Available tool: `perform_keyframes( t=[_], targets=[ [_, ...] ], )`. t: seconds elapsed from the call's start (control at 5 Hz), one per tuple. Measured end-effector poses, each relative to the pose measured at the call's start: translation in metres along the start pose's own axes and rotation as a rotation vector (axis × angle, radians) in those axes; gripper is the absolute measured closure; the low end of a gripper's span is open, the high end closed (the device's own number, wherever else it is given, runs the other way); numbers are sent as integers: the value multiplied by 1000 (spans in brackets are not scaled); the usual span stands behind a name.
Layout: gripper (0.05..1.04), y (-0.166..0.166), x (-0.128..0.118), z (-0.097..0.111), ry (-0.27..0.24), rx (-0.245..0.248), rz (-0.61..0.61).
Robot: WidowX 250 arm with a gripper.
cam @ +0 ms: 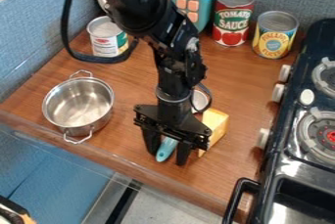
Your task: Move ladle on the left side of the cheese to left side of the can
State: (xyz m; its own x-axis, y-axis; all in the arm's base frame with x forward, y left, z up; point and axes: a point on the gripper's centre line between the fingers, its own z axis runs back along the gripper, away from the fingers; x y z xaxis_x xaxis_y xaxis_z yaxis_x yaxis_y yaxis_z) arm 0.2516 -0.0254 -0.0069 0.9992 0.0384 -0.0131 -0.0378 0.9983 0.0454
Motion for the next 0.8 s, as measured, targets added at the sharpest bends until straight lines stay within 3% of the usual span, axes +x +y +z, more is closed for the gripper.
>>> perform_keyframes(
  t=[0.2,0.4,0.8],
  targets=[
    [698,1,-4,1,-7,10,-11],
    [758,7,-9,3,5,21,-16],
    [758,58,1,45,-37,13,40]
  ],
)
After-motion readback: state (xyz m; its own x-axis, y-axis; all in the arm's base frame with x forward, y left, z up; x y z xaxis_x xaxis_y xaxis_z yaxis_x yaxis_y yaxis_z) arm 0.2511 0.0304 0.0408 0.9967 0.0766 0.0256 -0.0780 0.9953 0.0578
